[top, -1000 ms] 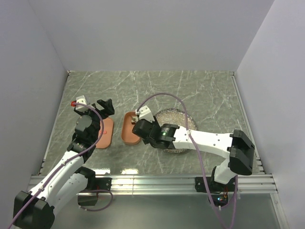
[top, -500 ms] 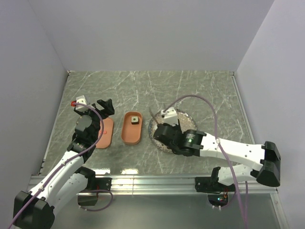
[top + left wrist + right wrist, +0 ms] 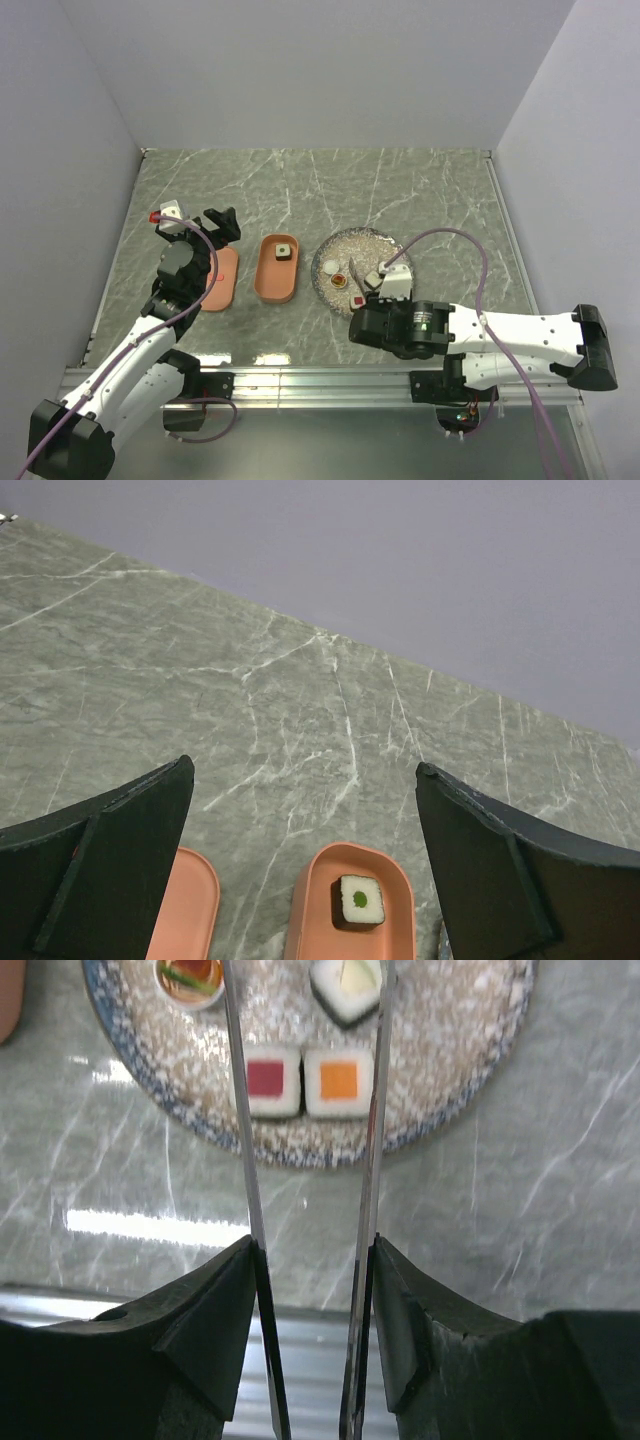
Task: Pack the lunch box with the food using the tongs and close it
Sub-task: Pick up the food using the clamp
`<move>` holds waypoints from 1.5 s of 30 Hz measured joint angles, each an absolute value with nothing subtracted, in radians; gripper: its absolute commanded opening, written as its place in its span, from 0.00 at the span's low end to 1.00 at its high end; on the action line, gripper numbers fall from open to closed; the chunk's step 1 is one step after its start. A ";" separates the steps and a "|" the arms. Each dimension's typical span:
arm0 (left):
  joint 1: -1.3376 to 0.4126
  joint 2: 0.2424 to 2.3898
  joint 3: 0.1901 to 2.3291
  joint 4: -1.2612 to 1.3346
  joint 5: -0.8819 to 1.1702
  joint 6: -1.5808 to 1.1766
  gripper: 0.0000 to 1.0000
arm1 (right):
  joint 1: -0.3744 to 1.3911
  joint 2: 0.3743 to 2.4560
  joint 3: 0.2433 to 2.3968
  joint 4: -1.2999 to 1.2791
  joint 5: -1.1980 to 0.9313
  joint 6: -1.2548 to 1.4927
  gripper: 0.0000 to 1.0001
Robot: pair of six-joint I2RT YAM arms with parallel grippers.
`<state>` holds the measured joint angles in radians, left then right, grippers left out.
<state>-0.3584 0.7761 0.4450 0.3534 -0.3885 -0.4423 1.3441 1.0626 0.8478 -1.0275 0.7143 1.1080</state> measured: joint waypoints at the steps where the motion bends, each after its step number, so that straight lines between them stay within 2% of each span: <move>1: -0.358 0.776 0.445 0.353 -0.389 -0.442 1.00 | 1.367 1.063 0.848 -1.050 0.714 1.141 0.54; 6: -0.358 0.769 0.445 0.353 -0.388 -0.442 0.99 | 1.459 1.105 0.848 -1.156 0.714 1.325 0.55; 13: -0.357 0.743 0.445 0.353 -0.382 -0.442 0.99 | 1.488 1.119 0.843 -1.210 0.713 1.442 0.55; 27: -0.357 0.729 0.445 0.352 -0.371 -0.442 0.99 | 1.487 1.047 0.778 -1.119 0.715 1.395 0.55; 36: -0.357 0.720 0.445 0.352 -0.366 -0.443 0.99 | 1.412 1.043 0.751 -1.029 0.713 1.310 0.54; 45: -0.357 0.714 0.445 0.348 -0.364 -0.443 0.99 | 1.361 1.030 0.705 -0.966 0.689 1.250 0.43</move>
<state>-0.3569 0.7143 0.4450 0.3485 -0.3637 -0.4427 1.3609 1.0298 0.7052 -0.9657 0.6888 1.2499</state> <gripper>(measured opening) 0.994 0.458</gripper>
